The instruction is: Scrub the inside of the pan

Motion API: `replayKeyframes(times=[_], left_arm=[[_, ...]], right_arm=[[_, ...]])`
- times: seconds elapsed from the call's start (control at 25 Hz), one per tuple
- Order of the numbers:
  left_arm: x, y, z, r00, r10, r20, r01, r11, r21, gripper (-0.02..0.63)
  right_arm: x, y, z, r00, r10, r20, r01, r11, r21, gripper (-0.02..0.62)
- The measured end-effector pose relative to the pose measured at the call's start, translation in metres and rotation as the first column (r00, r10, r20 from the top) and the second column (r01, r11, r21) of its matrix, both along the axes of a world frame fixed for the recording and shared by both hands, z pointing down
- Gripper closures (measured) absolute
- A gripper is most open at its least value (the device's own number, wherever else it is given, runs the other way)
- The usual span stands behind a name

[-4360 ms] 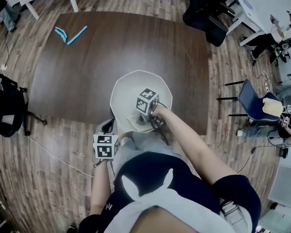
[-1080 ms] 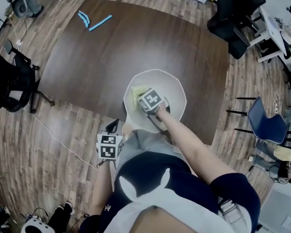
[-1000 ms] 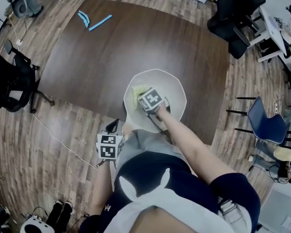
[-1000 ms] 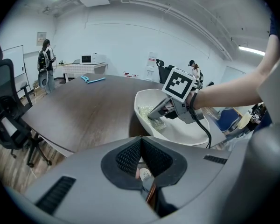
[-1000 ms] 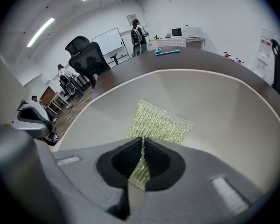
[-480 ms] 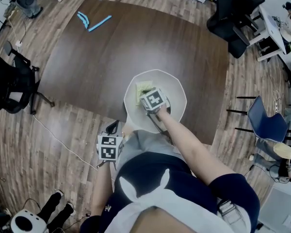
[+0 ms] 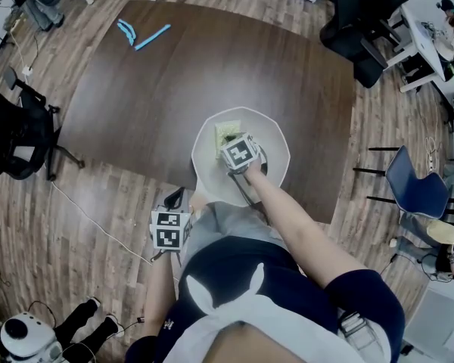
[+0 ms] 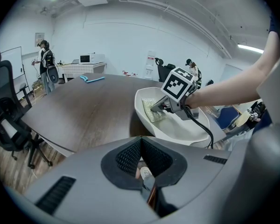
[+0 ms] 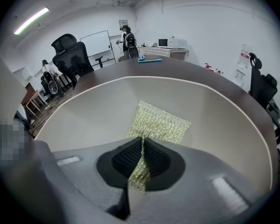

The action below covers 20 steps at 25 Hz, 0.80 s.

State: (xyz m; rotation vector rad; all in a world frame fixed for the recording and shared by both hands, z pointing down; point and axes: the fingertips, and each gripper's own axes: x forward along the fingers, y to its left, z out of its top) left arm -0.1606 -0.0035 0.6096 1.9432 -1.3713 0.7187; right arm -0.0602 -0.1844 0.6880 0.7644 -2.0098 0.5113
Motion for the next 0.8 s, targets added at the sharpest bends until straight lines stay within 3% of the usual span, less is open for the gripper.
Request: replayKeyframes(times=[0.12,0.8], left_arm=[[-0.001,0.001,-0.001,1.0,0.001,0.0,-0.001,1.0,0.001,0.603],[0.002,0.008,-0.001,1.0,0.024,-0.005,-0.024,1.0,-0.001,0.604]], right_arm=[[0.003,-0.006,-0.006,0.999,-0.009,-0.033,0.01,0.999,0.039,0.58],[0.031,-0.011,-0.004,0.991,0.083,-0.109,-0.077,0.995,0.061,0.58]])
